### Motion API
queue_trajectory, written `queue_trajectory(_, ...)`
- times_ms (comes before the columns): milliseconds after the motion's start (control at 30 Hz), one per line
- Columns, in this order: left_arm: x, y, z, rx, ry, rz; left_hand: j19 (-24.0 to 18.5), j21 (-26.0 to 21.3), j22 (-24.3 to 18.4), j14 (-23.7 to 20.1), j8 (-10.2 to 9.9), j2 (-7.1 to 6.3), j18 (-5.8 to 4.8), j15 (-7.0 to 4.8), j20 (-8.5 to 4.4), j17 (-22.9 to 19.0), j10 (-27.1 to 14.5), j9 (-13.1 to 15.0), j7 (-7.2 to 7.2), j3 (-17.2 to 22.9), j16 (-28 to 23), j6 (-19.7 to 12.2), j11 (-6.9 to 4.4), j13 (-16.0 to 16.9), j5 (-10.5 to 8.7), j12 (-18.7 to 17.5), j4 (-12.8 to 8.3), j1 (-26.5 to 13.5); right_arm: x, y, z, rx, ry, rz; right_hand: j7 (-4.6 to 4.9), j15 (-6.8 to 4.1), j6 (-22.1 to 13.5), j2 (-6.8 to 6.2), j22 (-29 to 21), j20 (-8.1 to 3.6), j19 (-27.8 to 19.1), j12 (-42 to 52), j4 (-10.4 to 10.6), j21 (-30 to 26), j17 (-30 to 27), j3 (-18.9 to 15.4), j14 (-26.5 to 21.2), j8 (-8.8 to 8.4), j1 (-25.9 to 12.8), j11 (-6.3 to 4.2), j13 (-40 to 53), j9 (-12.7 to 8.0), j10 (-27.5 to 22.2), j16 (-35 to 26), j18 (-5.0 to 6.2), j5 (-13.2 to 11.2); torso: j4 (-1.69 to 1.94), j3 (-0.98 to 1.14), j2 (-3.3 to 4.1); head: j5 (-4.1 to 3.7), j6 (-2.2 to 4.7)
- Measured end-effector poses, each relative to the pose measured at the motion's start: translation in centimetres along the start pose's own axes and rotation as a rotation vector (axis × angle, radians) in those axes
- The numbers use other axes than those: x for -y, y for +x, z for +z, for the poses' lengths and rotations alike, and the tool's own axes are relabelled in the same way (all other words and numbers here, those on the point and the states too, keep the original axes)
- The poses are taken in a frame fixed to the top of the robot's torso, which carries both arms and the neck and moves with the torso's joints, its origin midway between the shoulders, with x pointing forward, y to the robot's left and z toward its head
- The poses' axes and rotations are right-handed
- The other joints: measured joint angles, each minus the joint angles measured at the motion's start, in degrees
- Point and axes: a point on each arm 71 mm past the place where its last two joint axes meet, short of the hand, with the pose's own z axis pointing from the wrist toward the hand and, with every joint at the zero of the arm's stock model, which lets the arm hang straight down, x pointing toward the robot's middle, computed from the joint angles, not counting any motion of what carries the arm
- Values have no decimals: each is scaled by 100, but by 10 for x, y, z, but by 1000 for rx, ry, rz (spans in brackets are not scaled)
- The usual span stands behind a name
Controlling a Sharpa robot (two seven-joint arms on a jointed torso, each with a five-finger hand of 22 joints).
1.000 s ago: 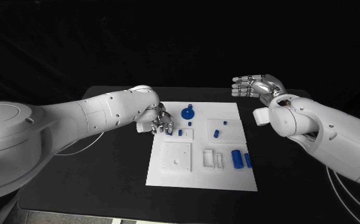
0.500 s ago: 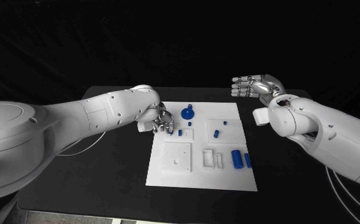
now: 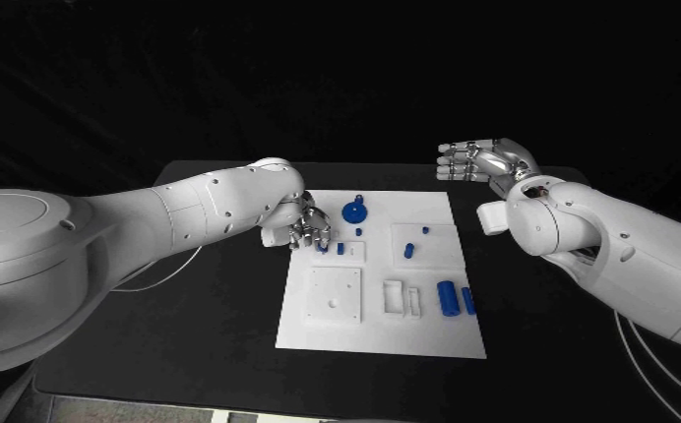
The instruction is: Assemble the parts on the task board
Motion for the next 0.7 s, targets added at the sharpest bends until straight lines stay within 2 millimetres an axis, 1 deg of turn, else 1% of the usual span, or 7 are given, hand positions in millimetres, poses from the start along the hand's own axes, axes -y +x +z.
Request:
queue_trajectory(367,-1,0,0,-11,-8,24,0,0,-1,-1,-1,-7,0,0,0,16,0,0,0,10,0,0,0,-1,-10,0,-10,-6,0,0,0,-2,2,0,0,0,0,0,0,0,0,0,0,0,0,0,0,0,0,0,0,0,0,0,0,0,-3,1,-2,4,-9)
queue_trajectory(433,-2,0,0,-13,-10,28,0,0,0,-1,-2,-7,1,0,0,16,0,0,0,10,0,0,0,-1,1,0,-10,-6,0,0,0,-2,2,0,0,0,0,0,-10,21,-21,0,0,0,0,0,0,0,0,0,1,0,0,0,0,0,-3,1,-2,1,-11)
queue_trajectory(700,-3,0,0,-13,-16,40,0,0,3,-1,-19,-12,0,1,0,15,0,1,0,9,0,0,0,-1,23,0,-10,3,0,0,0,-5,4,0,0,0,0,0,-16,1,-41,0,0,26,0,0,0,0,0,0,1,0,0,0,1,0,-2,2,-2,-1,-14)
